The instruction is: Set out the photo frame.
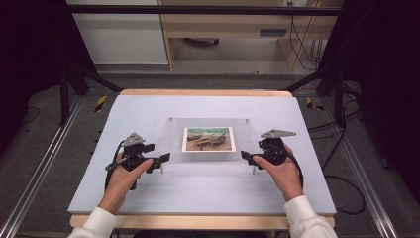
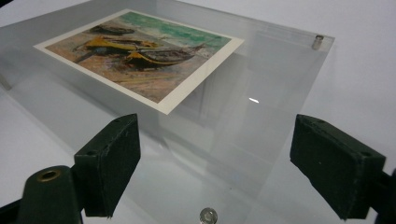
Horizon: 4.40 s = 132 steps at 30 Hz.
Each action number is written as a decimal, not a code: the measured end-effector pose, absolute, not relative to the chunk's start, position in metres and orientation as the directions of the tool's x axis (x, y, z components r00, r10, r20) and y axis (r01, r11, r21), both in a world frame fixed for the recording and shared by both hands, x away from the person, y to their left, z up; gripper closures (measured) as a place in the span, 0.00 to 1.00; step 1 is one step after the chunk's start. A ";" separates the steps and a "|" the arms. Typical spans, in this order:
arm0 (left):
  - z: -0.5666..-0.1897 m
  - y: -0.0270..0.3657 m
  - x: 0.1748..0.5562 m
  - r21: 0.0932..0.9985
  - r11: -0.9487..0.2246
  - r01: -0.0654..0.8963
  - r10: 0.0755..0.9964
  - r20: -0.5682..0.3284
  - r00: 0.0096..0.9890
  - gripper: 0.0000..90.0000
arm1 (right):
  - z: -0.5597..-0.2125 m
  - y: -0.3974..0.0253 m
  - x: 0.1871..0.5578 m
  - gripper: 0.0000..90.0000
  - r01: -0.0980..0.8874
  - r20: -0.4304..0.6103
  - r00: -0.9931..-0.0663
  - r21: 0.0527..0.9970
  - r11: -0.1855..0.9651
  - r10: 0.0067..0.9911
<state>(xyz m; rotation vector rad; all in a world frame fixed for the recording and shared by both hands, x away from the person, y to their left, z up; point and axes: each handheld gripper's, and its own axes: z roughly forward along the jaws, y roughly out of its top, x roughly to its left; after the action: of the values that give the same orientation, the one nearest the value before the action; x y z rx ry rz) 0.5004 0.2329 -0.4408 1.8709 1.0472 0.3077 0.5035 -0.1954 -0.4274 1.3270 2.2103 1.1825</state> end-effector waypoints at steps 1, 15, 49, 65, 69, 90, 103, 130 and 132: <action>-0.442 0.232 0.502 0.819 -0.197 0.540 0.772 -0.210 0.600 0.19 | -0.429 -0.196 0.504 0.19 0.589 0.150 -0.523 0.775 0.228 0.839; -0.451 0.229 0.512 0.773 -0.142 0.618 0.749 -0.325 0.578 0.19 | -0.439 -0.197 0.504 0.18 0.648 0.242 -0.500 0.741 0.174 0.832; -0.456 0.232 0.524 0.690 -0.119 0.714 0.688 -0.461 0.561 0.18 | -0.446 -0.208 0.516 0.15 0.742 0.399 -0.459 0.663 0.097 0.794; -0.455 0.234 0.525 0.686 -0.110 0.719 0.694 -0.465 0.550 0.22 | -0.450 -0.209 0.517 0.17 0.751 0.435 -0.453 0.657 0.070 0.778; -0.454 0.233 0.524 0.681 -0.104 0.725 0.708 -0.461 0.535 0.24 | -0.450 -0.208 0.517 0.17 0.747 0.425 -0.452 0.660 0.073 0.784; -0.448 0.223 0.525 0.777 -0.093 0.622 0.771 -0.339 0.539 0.32 | -0.445 -0.203 0.522 0.25 0.645 0.311 -0.451 0.761 0.065 0.837; -0.444 0.222 0.502 0.812 -0.131 0.569 0.795 -0.257 0.549 0.40 | -0.444 -0.202 0.495 0.30 0.563 0.197 -0.486 0.816 0.133 0.851; -0.444 0.229 0.472 0.827 -0.134 0.546 0.808 -0.228 0.543 0.61 | -0.445 -0.209 0.461 0.56 0.526 0.127 -0.485 0.833 0.173 0.865; -0.444 0.229 0.470 0.828 -0.132 0.544 0.810 -0.226 0.541 0.62 | -0.445 -0.210 0.459 0.58 0.525 0.121 -0.488 0.832 0.180 0.864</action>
<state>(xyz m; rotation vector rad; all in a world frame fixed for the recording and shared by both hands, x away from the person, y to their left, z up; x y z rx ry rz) 0.4696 0.2290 -0.4441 1.8088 1.1204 0.3428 0.4588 -0.2102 -0.4453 1.3109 2.0849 1.2277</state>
